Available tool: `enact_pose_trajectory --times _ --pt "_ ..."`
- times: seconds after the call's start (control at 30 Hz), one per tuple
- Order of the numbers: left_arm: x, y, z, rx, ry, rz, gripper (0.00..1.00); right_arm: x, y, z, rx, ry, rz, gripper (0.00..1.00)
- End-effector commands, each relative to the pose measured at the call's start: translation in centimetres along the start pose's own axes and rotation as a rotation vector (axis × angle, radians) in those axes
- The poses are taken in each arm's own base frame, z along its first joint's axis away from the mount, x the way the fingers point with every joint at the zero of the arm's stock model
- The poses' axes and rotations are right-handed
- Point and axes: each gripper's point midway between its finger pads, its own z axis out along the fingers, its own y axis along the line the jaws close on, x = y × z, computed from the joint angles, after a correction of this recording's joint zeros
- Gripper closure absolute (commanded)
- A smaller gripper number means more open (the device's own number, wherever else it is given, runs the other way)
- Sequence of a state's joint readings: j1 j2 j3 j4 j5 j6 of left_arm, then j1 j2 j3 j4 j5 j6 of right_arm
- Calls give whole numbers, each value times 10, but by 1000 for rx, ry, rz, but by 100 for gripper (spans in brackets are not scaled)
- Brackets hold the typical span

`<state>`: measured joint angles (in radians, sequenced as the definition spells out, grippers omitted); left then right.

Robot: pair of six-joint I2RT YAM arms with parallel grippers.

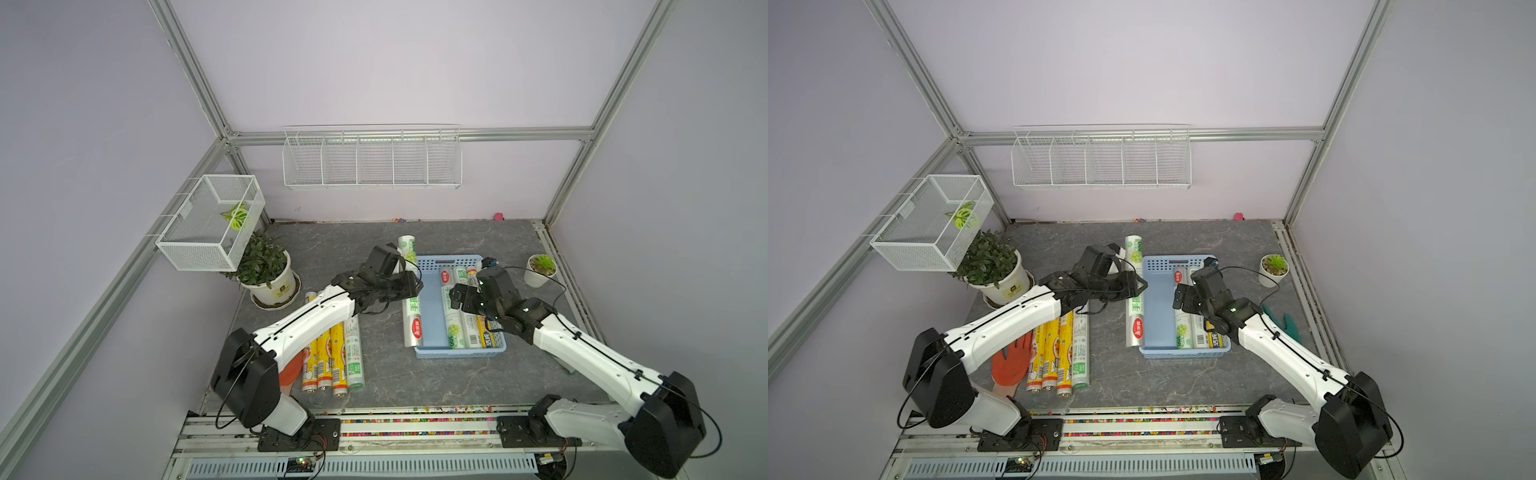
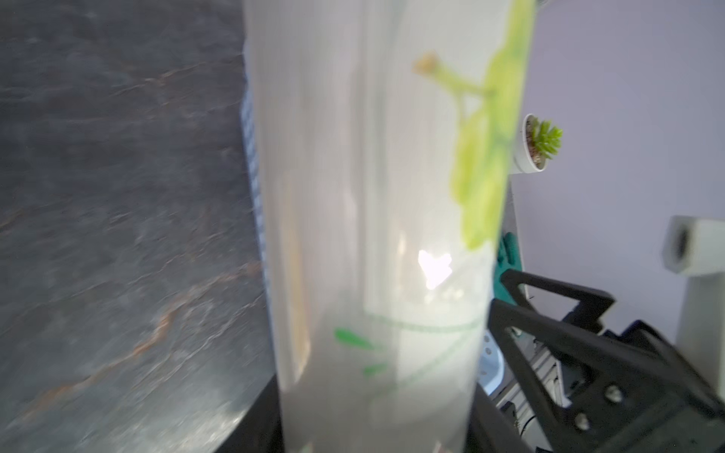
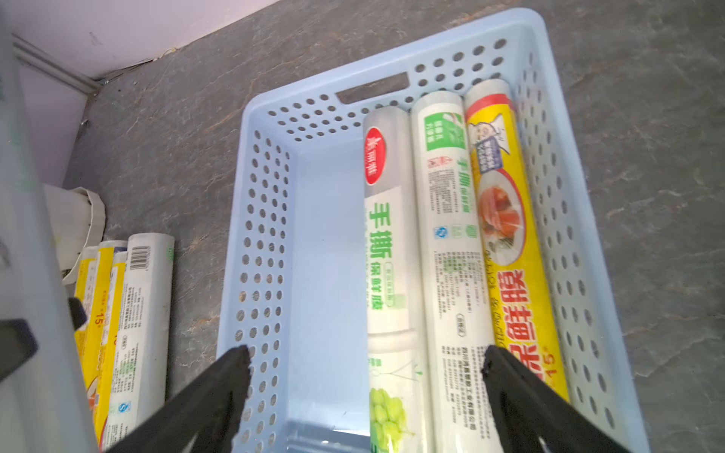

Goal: Put the plastic wrap into the basket
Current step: Place the plastic wrap in the basket.

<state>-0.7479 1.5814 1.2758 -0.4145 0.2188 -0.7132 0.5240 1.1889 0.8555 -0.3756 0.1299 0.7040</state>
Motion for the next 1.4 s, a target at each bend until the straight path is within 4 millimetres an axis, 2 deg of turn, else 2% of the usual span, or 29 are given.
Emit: enact_pose_trajectory --times 0.0,0.17,0.23,0.37,0.63,1.0,1.37 --pt "-14 -32 18 83 0 -6 91 2 -11 -7 -36 11 67 2" --pt "-6 -29 60 2 85 -28 93 -2 -41 -19 20 -13 82 2" --pt "-1 -21 74 -50 115 -49 95 -3 -51 -22 33 -14 91 2" --pt "11 -12 92 -82 162 -86 96 -2 -61 -25 22 -10 112 2" --pt "24 -4 102 -93 196 -116 96 6 -56 -17 -18 27 106 2" --pt "33 7 122 -130 234 -124 94 13 -37 -11 -120 98 75 2" --pt "46 20 140 -158 291 -120 71 20 -33 -6 -142 136 62 2"
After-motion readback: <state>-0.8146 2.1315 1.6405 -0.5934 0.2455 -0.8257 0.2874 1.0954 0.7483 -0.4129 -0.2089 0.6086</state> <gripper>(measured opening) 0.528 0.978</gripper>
